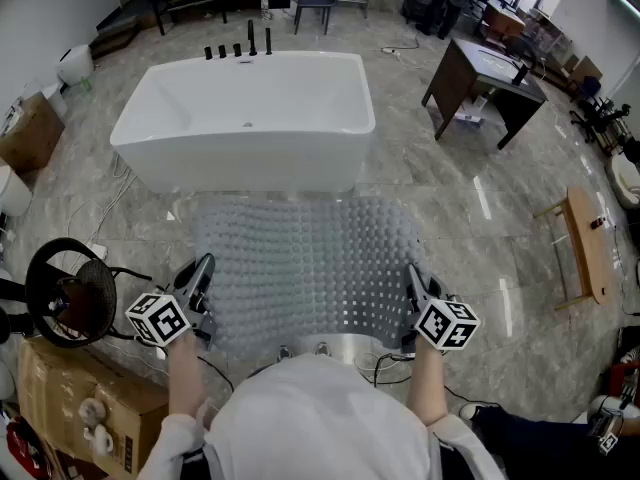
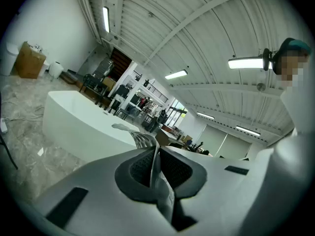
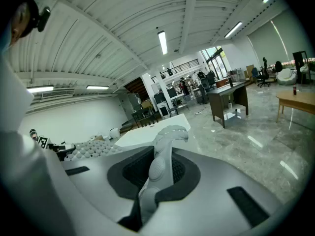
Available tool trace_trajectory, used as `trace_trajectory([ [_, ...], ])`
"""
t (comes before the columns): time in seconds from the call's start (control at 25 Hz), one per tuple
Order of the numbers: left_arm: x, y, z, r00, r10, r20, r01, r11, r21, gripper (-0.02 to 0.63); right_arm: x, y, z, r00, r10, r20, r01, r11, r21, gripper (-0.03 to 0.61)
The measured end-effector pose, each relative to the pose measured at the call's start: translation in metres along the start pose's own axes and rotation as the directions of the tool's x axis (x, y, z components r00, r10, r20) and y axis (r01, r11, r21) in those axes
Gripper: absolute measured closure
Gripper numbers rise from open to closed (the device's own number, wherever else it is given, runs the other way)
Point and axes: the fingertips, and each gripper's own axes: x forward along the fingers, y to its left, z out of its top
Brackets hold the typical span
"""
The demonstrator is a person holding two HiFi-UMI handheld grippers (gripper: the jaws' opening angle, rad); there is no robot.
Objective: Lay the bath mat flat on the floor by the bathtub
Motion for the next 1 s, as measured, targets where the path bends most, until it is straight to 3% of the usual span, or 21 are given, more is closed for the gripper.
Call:
trace_trajectory([
  [0.56,0.005,-0.003,-0.001,1.000,0.003,-0.001,-0.003,1.000,0.001,0.574,0.001,0.000,0.004,1.000,0.027,0.002,-0.027,1.000,0.017,0.537],
  [1.0,0.007,-0.007,-0.010,0.999,0.050,0.006,-0.050,0.999,-0.003,0.574,0.004,-0.019,0.000,0.999,0.034,-0.014,-0.033,0.999,0.036,0.537],
])
